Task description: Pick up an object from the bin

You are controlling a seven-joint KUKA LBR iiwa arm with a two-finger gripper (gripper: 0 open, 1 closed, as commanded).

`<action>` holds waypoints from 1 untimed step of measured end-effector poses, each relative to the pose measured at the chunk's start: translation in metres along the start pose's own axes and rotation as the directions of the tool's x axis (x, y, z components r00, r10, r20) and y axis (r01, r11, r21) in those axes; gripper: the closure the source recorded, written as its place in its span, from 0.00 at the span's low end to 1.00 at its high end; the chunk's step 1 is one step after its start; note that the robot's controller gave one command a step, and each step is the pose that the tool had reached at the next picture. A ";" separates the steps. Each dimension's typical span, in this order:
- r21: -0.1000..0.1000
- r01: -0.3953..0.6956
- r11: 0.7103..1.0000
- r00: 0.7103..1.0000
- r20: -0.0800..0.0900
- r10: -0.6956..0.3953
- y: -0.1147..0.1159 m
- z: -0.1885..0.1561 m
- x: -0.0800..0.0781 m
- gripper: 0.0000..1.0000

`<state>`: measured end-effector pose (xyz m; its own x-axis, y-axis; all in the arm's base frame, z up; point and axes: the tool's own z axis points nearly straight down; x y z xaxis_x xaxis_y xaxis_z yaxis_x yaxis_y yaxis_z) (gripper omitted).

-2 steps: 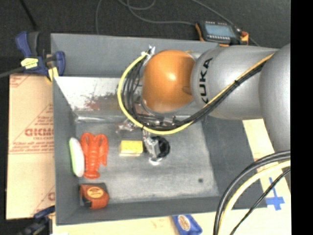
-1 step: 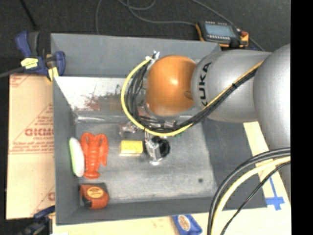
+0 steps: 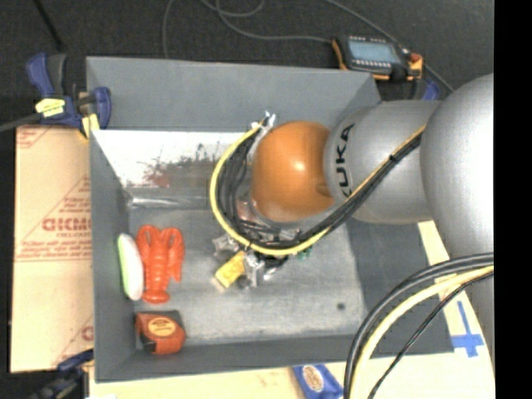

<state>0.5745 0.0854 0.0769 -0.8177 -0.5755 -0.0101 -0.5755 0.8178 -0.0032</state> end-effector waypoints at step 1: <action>0.000 0.000 1.000 1.000 0.000 0.000 0.000 0.000 0.000 1.00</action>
Offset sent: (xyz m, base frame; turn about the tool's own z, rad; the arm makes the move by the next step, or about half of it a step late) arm 0.0322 0.0029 -0.0019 -0.1458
